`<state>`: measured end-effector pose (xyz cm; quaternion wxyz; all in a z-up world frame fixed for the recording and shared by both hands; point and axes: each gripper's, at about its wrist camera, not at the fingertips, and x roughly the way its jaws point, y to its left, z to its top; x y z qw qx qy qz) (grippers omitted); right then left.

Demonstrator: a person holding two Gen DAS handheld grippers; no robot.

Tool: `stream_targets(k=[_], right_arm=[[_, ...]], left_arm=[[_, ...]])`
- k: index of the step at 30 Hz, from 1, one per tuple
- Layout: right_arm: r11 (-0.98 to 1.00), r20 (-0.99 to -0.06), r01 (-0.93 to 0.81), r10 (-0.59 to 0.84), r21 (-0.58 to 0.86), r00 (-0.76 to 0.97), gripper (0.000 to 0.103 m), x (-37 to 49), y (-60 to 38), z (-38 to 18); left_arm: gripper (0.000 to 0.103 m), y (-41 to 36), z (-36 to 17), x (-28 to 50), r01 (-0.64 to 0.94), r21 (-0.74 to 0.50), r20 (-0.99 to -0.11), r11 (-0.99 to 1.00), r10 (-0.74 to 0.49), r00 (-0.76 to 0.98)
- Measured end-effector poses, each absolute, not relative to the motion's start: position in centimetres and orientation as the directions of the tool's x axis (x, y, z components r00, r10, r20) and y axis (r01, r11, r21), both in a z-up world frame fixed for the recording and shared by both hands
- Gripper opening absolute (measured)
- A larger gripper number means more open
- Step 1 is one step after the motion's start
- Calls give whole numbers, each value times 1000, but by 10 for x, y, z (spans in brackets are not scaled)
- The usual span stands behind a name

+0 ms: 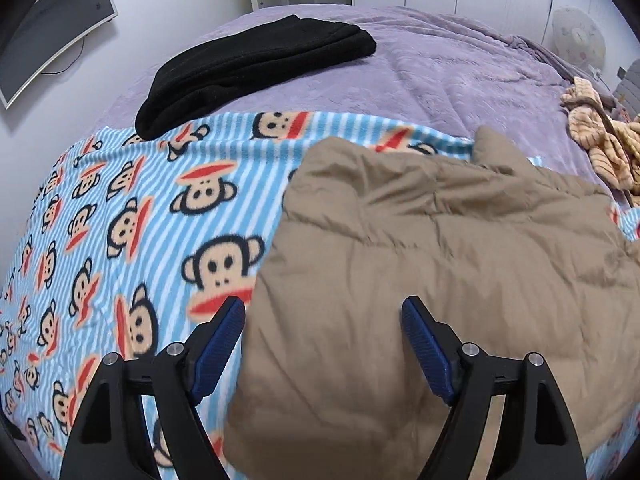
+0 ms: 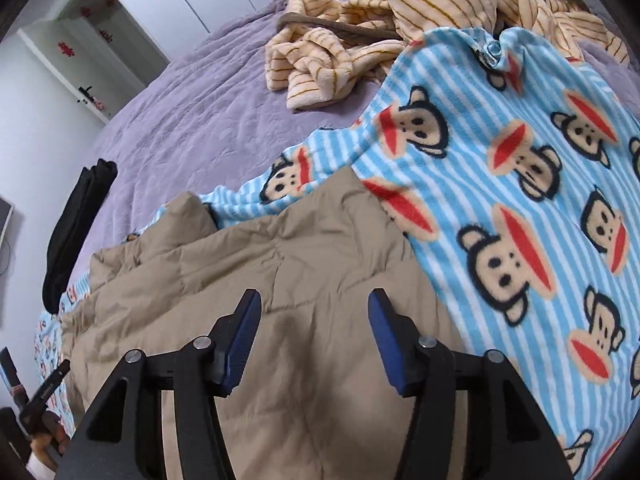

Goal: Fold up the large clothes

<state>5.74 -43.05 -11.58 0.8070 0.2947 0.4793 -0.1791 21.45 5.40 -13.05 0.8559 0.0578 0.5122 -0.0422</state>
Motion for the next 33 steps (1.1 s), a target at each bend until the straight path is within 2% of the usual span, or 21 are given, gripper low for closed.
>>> stream_targets(k=[5,10,12,14,17,18,19,24,26,29,31,33], right_arm=[[767,-877,542,56,344,477,60,22,-403,-107],[752,-885,544,109,371,453,60,-15,-379,-106],[748,-889,546,126,377,440,63,-29,-370,-107],[737,-895,558,144,382,422,71,-44,-362,-110],[715,-900,574,182,398,397,71,-62,-352,-119],[715,-904,578,184,393,387,71,-68,-350,-121],[714,-906,581,184,390,382,71,-71,-347,-122],[684,-901,600,215,414,376,72,-80,-341,-130],[682,-899,599,221,420,378,80,-81,-338,-131],[677,-894,596,233,432,383,80,-79,-334,-133],[658,-876,588,264,470,405,86,-78,-333,-136],[624,-851,586,303,517,429,86,-78,-332,-141]], left_arm=[[82,48,-134,162,162,69,-906,984,-6,423],[82,47,-138,122,159,24,-931,987,-36,363],[82,48,-136,111,147,16,-932,989,-39,360],[82,49,-133,102,142,8,-928,990,-45,370],[83,49,-134,92,142,7,-928,990,-47,369],[95,50,-135,91,142,8,-930,990,-45,365],[103,50,-135,89,140,10,-932,990,-42,361],[103,55,-128,83,129,1,-927,992,-47,373],[103,56,-128,82,126,-8,-930,992,-54,363],[103,55,-133,80,126,-13,-935,992,-57,350],[103,54,-136,78,129,-10,-937,992,-54,346],[103,52,-140,78,133,-7,-940,991,-52,338]])
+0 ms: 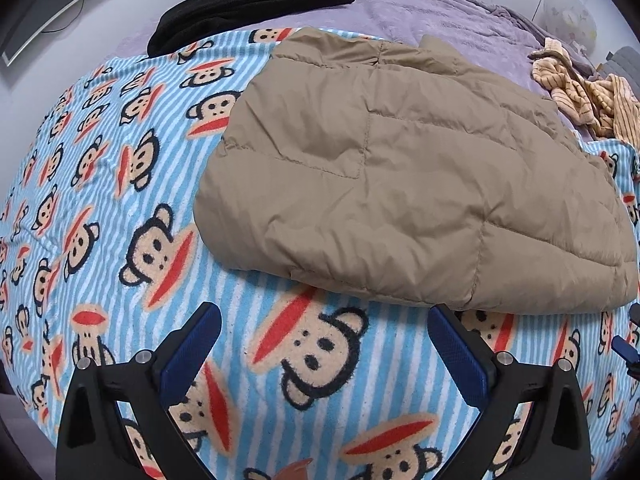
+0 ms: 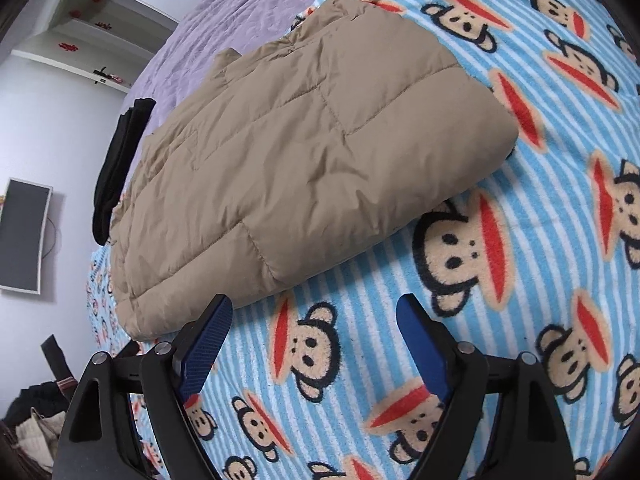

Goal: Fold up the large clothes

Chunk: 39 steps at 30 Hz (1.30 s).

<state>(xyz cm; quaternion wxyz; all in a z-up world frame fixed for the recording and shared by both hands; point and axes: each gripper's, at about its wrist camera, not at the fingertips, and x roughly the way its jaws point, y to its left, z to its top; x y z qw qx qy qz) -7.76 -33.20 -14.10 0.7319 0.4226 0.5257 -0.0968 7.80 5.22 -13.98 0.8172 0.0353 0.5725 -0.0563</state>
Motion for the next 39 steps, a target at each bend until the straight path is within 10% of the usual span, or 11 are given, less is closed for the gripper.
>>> stream_targets(k=[4,12,22,36,39], right_arm=[[565,-827,605,347,561,442,103,-77,-332,-155],[530,-812,616,376,583,446,103,-72,-336,-162],[348,-723,642,441,683,532,103,-78,-360,-180],[148,-553,565,506,812,662,103,-36,-371,-217],[134,-539,557,507,820,672,103,-15,-374,-228]], left_arm=[[103,51,-144,79,133,-7,-945,991,-50,323],[103,64,-152,91,58,-54,-950,997,-69,304],[103,92,-168,105,-48,-487,-852,872,-462,247],[103,95,-200,174,-136,-591,-790,795,-537,297],[86,92,-207,182,-164,-556,-812,815,-492,314]])
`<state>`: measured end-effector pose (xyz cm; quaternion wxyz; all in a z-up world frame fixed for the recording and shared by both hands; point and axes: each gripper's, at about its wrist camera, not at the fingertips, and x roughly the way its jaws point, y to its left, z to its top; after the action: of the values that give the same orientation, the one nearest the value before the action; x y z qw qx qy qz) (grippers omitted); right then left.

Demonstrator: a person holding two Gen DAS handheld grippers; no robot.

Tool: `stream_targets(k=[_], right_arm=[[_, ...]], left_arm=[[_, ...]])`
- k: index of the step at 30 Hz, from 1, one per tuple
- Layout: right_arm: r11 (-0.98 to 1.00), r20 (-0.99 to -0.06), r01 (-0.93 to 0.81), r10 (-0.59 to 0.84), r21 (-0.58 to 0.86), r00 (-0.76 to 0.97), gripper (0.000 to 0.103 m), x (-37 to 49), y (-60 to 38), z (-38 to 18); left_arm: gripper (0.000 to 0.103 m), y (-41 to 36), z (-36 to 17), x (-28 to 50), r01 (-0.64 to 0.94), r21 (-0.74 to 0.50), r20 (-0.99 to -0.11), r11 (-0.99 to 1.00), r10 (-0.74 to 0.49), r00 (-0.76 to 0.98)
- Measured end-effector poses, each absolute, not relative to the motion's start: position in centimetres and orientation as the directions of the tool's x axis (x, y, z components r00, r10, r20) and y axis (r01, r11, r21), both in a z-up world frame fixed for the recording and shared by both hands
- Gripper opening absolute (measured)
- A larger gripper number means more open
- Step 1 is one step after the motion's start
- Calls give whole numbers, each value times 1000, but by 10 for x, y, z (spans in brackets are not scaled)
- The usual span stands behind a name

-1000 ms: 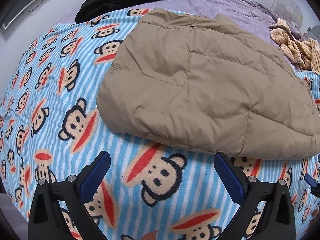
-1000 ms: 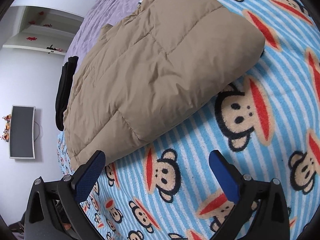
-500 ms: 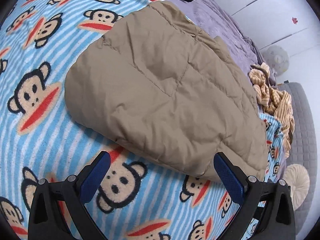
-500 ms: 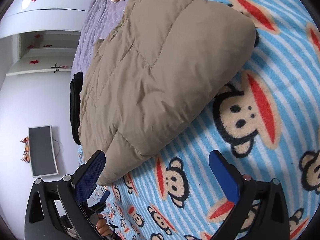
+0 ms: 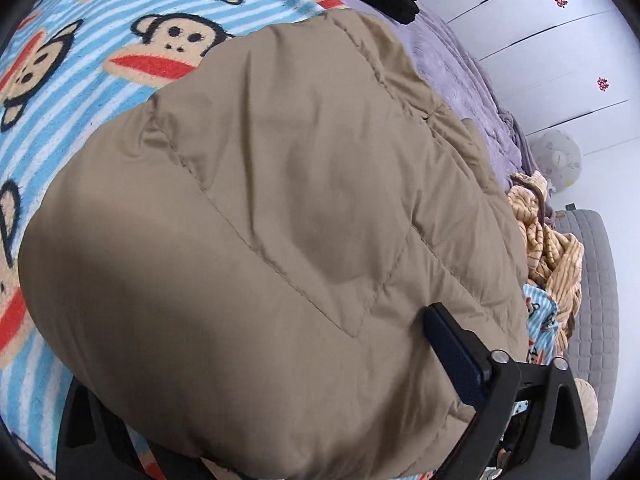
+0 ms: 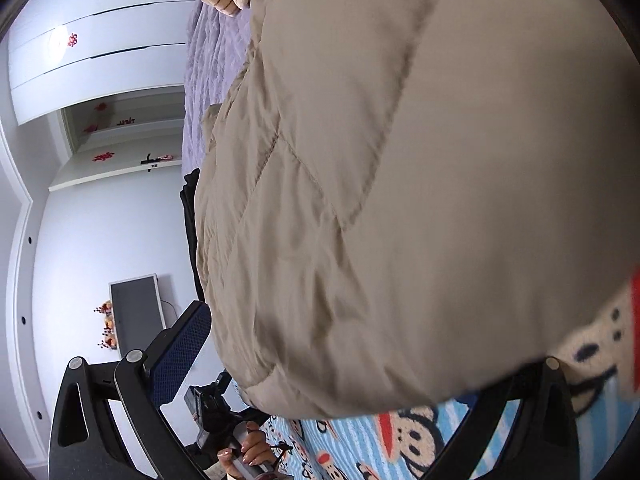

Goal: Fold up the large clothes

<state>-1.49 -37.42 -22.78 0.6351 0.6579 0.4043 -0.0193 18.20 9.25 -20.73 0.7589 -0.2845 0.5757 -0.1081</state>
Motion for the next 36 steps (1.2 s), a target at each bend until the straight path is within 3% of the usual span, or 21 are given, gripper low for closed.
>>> stream_targets(k=[1,3,6,8,11,14,25,36], right_arm=[[140,-547,562,504,815,668,103,-8,-375,-232],[143,-567,581,492,801,660,103,0,-374,-238],[104,-569,598,474,794,672,98,1,-375,-240],[88,-571,610,476,787,668,48,-1,-375,-241],[73,-548,590,475,804,689,31,-5,-374,-234],[101,-556,581,455,808,695,26,-11,-371,-217],[148,-616,626,449,766,647,26,-101,-324,-181],[78,-639,705,499,705,585,27,-175,-288,-187]], left_arm=[[78,92,-207,183,-161,-553,-812,817,-487,321],[41,96,-203,182,-147,-583,-789,799,-514,335],[23,97,-187,178,-102,-559,-789,823,-490,371],[19,89,-170,172,-37,-493,-804,869,-439,401],[17,78,-142,157,55,-410,-812,910,-392,434],[17,81,-124,138,111,-392,-806,913,-400,436],[17,134,-120,29,143,-431,-846,891,-454,278],[20,170,-148,-53,3,-399,-896,917,-391,210]])
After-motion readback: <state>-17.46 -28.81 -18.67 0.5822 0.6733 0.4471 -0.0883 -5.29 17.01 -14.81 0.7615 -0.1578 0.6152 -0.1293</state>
